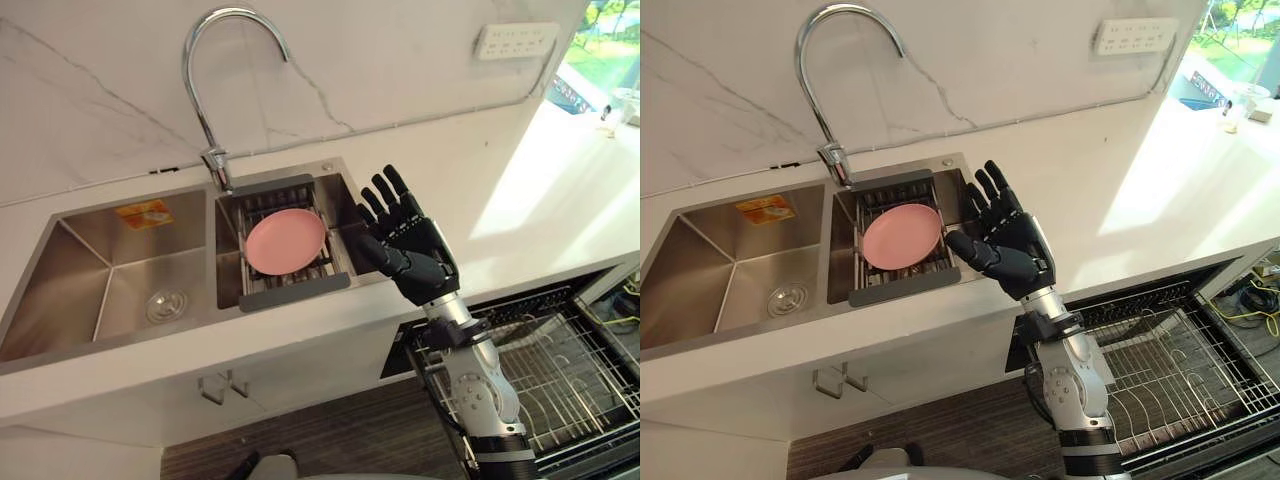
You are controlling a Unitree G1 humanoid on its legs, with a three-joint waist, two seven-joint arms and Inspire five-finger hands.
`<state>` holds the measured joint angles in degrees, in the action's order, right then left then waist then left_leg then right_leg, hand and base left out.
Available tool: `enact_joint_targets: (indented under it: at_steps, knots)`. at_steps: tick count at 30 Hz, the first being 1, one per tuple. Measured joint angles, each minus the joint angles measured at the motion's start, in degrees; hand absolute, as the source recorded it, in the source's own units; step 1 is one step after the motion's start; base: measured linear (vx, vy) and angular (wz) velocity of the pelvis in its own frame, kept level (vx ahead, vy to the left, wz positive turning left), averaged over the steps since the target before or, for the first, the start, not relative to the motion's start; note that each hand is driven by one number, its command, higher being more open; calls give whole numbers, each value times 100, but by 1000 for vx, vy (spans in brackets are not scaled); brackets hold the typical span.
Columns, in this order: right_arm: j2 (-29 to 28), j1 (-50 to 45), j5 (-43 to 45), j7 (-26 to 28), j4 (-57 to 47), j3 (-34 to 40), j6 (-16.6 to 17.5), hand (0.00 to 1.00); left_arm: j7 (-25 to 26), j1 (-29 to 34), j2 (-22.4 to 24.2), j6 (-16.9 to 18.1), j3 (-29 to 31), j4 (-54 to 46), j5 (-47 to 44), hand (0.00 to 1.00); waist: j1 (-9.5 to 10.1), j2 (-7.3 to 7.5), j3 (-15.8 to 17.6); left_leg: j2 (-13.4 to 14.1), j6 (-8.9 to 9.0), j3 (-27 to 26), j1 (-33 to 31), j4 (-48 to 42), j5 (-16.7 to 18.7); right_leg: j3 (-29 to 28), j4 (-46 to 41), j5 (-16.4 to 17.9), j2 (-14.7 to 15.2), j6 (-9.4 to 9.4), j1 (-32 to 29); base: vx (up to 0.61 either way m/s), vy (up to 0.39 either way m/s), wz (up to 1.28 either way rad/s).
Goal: Walk over to the sink, pick up the cup, carry it to the dishwasher, place the cup inside the dishwasher, then close the dishwasher door
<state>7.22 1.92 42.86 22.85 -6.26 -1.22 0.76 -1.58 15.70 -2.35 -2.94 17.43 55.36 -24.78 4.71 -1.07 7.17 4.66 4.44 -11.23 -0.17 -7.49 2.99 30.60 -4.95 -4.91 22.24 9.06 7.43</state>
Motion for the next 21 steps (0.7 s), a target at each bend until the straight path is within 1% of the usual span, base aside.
enact_joint_targets:
  at_steps: [1,2,3,4,5,6,7,8,9,10,11,12,14,15,16,17,18,21]
  knots:
    - [34,-4,0,-75,93,-3,0,100,-73,-3,-55,-71,-13,22,-4,100,-5,33,-15,-45,-32,58,4,18,18,-22,-317,-13,102,-108,-128,2,125,22]
    - [40,-35,0,-131,177,-11,-2,100,-134,-1,-132,-126,-70,53,-3,100,-14,51,-46,-45,-53,132,9,63,16,-120,-560,-81,116,-380,-238,3,125,24]
    - [38,-41,1,-146,205,-16,-2,100,-146,8,-175,-137,-123,59,-3,100,-15,60,-67,-43,-68,179,10,94,9,-234,-670,-127,106,-480,-300,21,129,30]
    - [34,-52,0,-146,224,-24,-2,100,-184,11,-227,-152,-162,59,5,100,-53,93,-100,-55,-126,350,9,152,-30,-600,-922,-173,62,-733,-456,58,109,41]
    - [22,-99,1,-142,223,-25,1,100,-239,9,-346,-172,-177,66,16,100,-100,164,-127,-26,-176,585,-18,194,-74,-999,-1177,-126,-38,-856,-630,105,59,67]
    - [12,-208,2,-131,203,-24,6,100,-257,-6,-483,-191,-198,92,74,100,-151,189,-138,121,-191,821,-64,210,-143,-1455,-1174,376,-455,-659,-654,112,-23,71]
    - [12,-273,2,-128,161,-21,11,100,-258,-30,-538,-194,-211,111,131,100,-183,221,-138,157,-156,941,-96,202,-169,-1597,-1110,597,-685,-680,-653,104,-108,73]
    - [10,-344,3,-108,96,-21,24,100,-258,-72,-605,-204,-211,125,161,100,-222,284,-123,159,-124,1083,-137,175,-187,-1844,-956,836,-978,-698,-663,79,-147,90]
    - [22,-452,3,-44,0,3,70,100,-264,-133,-665,-238,-216,143,200,100,-304,426,-132,-10,-106,1312,-264,-8,-155,-2143,-763,999,-1284,-713,-665,65,-150,79]
    - [35,-478,4,-29,-10,24,82,100,-266,-144,-663,-238,-216,152,222,100,-320,416,-133,-31,-109,1349,-282,-57,-130,-2167,-786,1051,-1253,-667,-635,74,-99,82]
    - [60,-553,5,-1,-25,154,93,100,-297,-163,-616,-238,-227,174,259,100,-334,347,-165,-72,-92,1502,-368,-157,-102,-2529,-840,1059,-1329,-628,-611,70,-60,59]
    - [59,-637,6,1,-25,333,107,100,-371,-165,-579,-222,-232,173,364,100,-350,287,-150,-29,-58,1616,-358,-123,-124,-2585,-873,1061,-1386,-625,-582,64,-45,54]
    - [62,-706,11,4,-26,488,155,100,-371,-169,-559,-165,-192,182,364,100,-280,280,-129,61,-10,1607,-304,-66,-144,-2523,-871,1062,-1431,-622,-550,1,-84,6]
    - [57,-721,14,12,-26,518,222,100,-367,-189,-571,-153,-168,187,367,100,-280,286,-122,100,20,1584,-298,-57,-152,-2524,-871,1068,-1451,-605,-558,-34,-78,-15]
    - [55,-720,14,21,-26,520,245,100,-367,-194,-578,-152,-169,192,371,100,-286,288,-119,106,34,1558,-285,-43,-159,-2525,-868,1079,-1456,-568,-559,-61,-67,-18]
    - [54,-720,15,69,-27,518,292,100,-363,-208,-578,-150,-177,251,372,100,-303,292,-115,93,49,1505,-272,9,-160,-2529,-845,1118,-1449,-492,-553,-43,-43,-14]
    - [-192,-938,23,166,-106,472,405,100,-240,-435,-662,-230,-385,367,347,100,-417,331,144,40,157,1283,138,1114,-793,-2387,-331,1190,-1326,-171,-363,-37,-30,-10]
    - [-192,-939,23,166,-106,471,405,100,-240,-435,-661,-230,-384,375,347,100,-408,332,144,29,147,1274,159,1117,-832,-2383,-328,1190,-1318,-171,-363,0,0,0]
